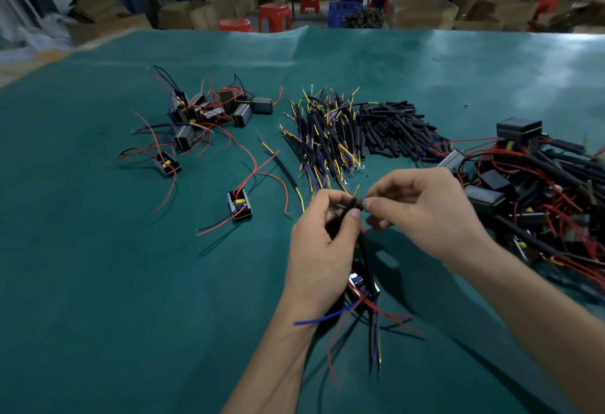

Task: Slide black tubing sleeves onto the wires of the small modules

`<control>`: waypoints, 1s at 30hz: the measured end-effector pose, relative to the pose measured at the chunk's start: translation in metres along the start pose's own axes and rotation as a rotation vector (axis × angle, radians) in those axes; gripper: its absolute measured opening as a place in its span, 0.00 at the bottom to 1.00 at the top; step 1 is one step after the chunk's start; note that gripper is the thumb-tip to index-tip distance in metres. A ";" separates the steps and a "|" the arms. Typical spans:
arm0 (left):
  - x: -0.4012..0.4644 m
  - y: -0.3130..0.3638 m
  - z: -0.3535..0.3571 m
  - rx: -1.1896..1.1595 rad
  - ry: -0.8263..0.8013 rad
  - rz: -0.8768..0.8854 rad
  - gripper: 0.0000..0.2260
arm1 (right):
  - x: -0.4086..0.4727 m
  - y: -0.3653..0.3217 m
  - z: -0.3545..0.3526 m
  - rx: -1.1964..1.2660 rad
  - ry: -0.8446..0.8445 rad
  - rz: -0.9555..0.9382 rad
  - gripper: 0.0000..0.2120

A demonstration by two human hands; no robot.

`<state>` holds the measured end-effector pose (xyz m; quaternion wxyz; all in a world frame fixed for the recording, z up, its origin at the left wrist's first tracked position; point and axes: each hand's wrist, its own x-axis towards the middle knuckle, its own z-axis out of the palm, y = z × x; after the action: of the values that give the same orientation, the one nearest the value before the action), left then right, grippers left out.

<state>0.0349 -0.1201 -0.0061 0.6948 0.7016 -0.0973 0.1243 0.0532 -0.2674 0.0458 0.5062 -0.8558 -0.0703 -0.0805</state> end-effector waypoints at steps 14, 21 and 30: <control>-0.001 0.002 -0.001 0.000 -0.026 0.009 0.05 | 0.022 -0.020 -0.016 0.191 -0.216 0.220 0.05; -0.001 0.001 -0.002 0.044 -0.012 0.039 0.04 | 0.017 -0.014 -0.003 0.572 -0.131 0.643 0.09; -0.001 0.000 -0.003 -0.061 0.043 -0.036 0.03 | -0.005 0.012 -0.004 -0.109 0.074 -0.358 0.04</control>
<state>0.0337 -0.1168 -0.0060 0.7201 0.6788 -0.0735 0.1236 0.0507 -0.2764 0.0368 0.4388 -0.8523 -0.1982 -0.2044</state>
